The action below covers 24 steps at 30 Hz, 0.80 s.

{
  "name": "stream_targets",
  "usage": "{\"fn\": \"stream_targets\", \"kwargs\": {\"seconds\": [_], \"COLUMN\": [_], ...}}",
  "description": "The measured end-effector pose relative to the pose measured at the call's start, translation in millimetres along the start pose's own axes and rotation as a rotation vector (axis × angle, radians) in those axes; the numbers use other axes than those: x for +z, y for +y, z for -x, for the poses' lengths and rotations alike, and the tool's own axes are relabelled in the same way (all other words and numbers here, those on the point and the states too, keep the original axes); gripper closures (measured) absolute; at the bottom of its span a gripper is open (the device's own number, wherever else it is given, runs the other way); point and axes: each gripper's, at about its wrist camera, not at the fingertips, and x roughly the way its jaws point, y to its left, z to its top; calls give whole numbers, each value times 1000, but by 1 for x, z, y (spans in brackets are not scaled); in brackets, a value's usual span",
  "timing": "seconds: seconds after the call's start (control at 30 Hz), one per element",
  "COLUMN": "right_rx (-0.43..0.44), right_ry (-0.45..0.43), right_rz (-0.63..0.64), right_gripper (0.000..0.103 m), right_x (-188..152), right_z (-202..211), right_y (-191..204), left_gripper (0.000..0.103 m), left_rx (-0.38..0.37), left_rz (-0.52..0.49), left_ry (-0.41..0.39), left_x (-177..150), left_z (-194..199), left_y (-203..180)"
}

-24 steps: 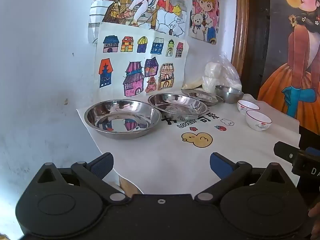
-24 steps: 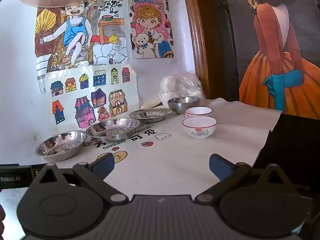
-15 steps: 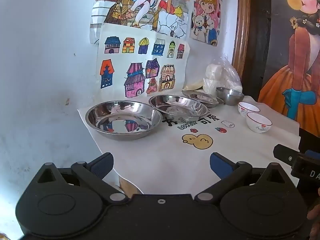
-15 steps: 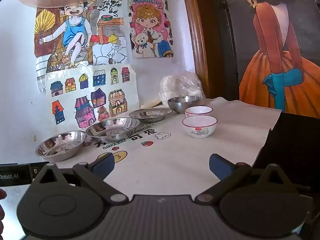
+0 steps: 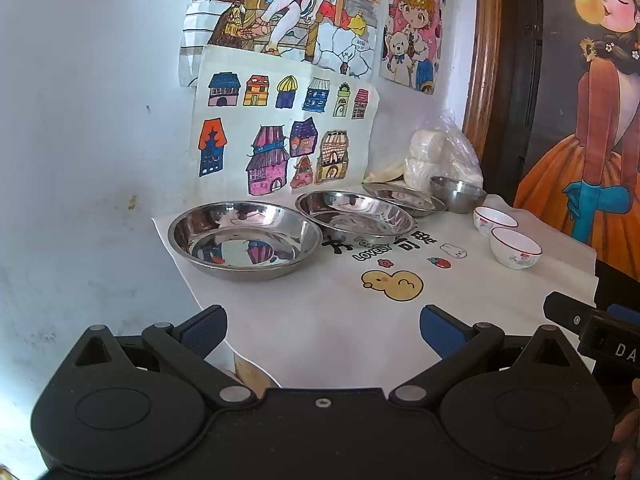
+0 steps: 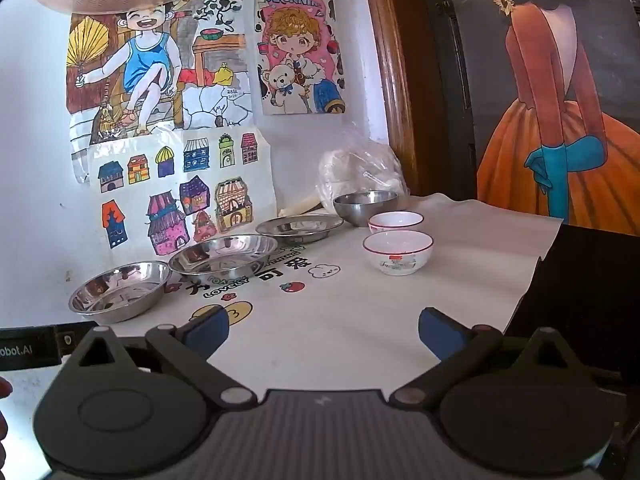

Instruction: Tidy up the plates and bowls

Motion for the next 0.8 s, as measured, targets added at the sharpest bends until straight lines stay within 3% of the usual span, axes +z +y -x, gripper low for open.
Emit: {"fn": "stream_targets", "kwargs": {"seconds": [0.8], "right_rx": [2], "right_ry": [4], "right_rz": [0], "right_gripper": [0], "right_x": [-1], "right_z": [-1], "right_y": [-2], "left_gripper": [1], "left_rx": [-7], "left_rz": [6], "left_ry": [9], "left_x": [0], "left_z": [-4], "left_y": [-1]}}
